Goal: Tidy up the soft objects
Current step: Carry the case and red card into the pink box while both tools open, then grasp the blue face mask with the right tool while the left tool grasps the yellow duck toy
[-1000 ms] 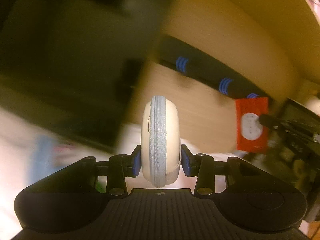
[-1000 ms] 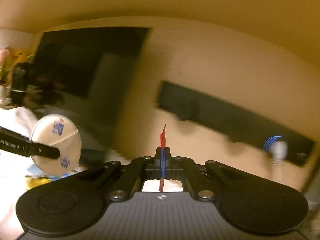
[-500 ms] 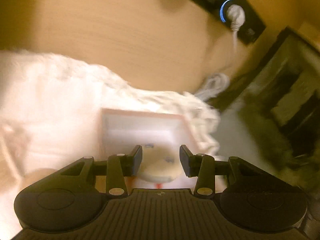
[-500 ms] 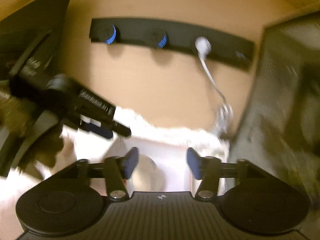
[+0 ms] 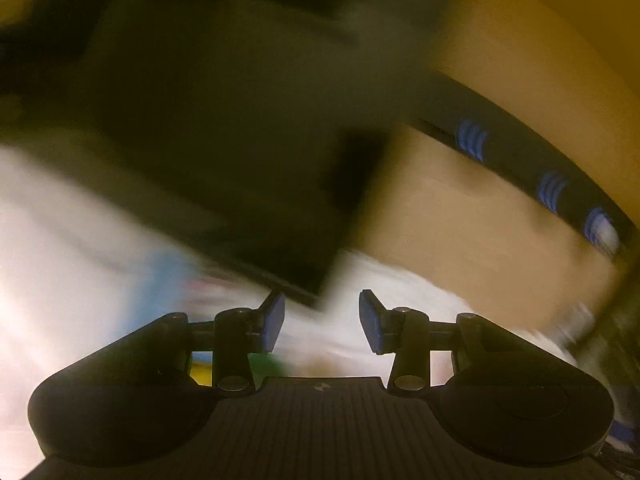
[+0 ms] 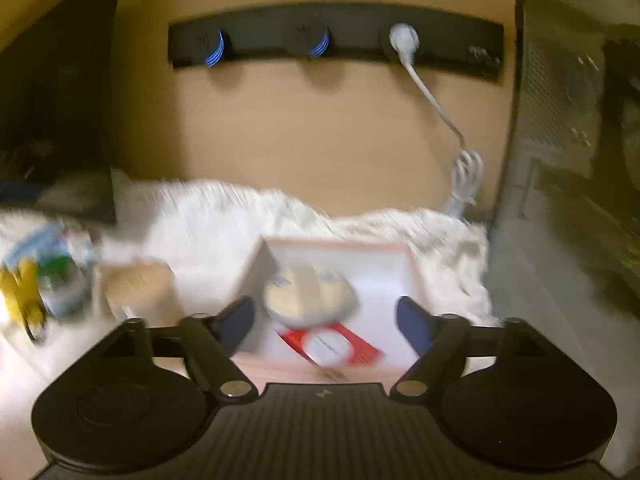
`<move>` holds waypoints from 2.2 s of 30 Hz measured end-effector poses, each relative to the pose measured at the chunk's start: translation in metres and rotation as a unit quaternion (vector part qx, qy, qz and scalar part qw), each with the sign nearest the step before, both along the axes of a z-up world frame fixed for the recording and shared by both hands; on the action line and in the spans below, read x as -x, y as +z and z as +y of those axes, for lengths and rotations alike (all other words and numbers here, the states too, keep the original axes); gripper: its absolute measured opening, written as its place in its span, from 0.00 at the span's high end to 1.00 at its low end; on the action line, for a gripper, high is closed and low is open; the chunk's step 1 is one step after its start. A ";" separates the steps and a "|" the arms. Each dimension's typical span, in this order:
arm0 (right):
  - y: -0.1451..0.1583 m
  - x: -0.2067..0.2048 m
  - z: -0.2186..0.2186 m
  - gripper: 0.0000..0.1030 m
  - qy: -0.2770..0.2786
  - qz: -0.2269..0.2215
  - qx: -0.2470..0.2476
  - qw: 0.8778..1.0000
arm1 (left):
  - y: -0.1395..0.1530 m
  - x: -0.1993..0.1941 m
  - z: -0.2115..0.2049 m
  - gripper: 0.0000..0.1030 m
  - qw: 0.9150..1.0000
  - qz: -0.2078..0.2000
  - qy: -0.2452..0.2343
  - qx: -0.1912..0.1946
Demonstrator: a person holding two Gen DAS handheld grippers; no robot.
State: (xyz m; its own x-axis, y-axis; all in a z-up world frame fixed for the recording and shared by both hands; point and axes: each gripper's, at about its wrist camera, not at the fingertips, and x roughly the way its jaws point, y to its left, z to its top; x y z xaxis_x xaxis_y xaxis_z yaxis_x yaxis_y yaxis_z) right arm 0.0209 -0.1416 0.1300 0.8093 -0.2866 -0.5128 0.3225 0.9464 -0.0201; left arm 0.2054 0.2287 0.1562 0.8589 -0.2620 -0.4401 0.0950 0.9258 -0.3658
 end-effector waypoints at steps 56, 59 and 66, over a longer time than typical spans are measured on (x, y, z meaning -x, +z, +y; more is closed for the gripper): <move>0.025 -0.275 0.229 0.93 0.294 0.182 -0.138 0.928 | -0.168 -0.017 0.191 0.57 0.957 0.073 -0.036 0.280; 0.026 -0.259 0.211 0.93 0.284 0.183 -0.132 0.932 | -0.173 -0.034 0.183 0.56 0.954 0.092 -0.064 0.279; 0.018 -0.228 0.186 0.93 0.276 0.182 -0.102 0.938 | -0.177 -0.034 0.178 0.49 0.933 0.109 -0.147 0.310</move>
